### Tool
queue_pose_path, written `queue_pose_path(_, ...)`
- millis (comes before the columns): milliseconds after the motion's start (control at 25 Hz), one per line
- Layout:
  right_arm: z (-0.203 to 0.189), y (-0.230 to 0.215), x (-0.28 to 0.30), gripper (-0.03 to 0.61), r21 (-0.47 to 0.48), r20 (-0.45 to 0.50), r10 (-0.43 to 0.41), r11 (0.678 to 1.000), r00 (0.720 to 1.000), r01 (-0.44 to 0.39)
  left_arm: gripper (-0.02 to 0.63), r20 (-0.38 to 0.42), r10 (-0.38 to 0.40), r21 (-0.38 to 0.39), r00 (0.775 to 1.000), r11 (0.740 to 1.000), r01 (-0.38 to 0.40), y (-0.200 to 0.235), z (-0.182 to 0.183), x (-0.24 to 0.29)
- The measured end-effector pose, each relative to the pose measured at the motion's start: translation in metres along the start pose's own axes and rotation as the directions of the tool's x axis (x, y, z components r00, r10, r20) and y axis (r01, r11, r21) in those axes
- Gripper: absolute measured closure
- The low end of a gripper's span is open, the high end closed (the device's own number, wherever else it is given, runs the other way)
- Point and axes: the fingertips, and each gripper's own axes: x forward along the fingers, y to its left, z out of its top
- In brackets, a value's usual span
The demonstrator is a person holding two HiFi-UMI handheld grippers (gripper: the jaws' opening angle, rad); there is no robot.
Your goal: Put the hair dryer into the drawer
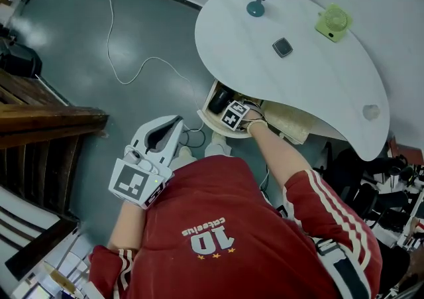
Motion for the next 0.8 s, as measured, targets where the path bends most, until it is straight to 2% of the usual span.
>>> queue_pose_path(160, -0.005, 0.006, 0.011, 0.297, -0.015, -0.038, 0.005, 1.000, 0.999, -0.006, 0.611, 0.001, 0.015, -0.041, 1.000, 0.999, -0.015, 0.006, -0.004, -0.008)
queue_pose_path(280, 0.002, 0.006, 0.009, 0.319, 0.031, -0.010, 0.010, 0.999, 1.000, -0.009, 0.611, 0.014, 0.015, -0.077, 1.000, 0.997, -0.014, 0.009, -0.003, -0.012)
queue_pose_path(400, 0.014, 0.004, 0.004, 0.339, 0.022, 0.014, 0.000, 1.000, 1.000, 0.000, 0.611, 0.015, 0.015, -0.066, 1.000, 0.998, -0.014, 0.009, -0.003, -0.011)
queue_pose_path(560, 0.003, 0.007, 0.005, 0.314, 0.027, -0.020, 0.036, 0.999, 0.999, -0.035, 0.611, 0.021, 0.001, -0.064, 1.000, 0.998, 0.000, 0.006, -0.001, -0.010)
queue_pose_path(800, -0.001, 0.006, 0.011, 0.308, 0.028, -0.039, 0.037, 0.999, 0.999, -0.036, 0.611, 0.010, -0.004, -0.067, 1.000, 0.998, 0.004, 0.008, -0.003, -0.011)
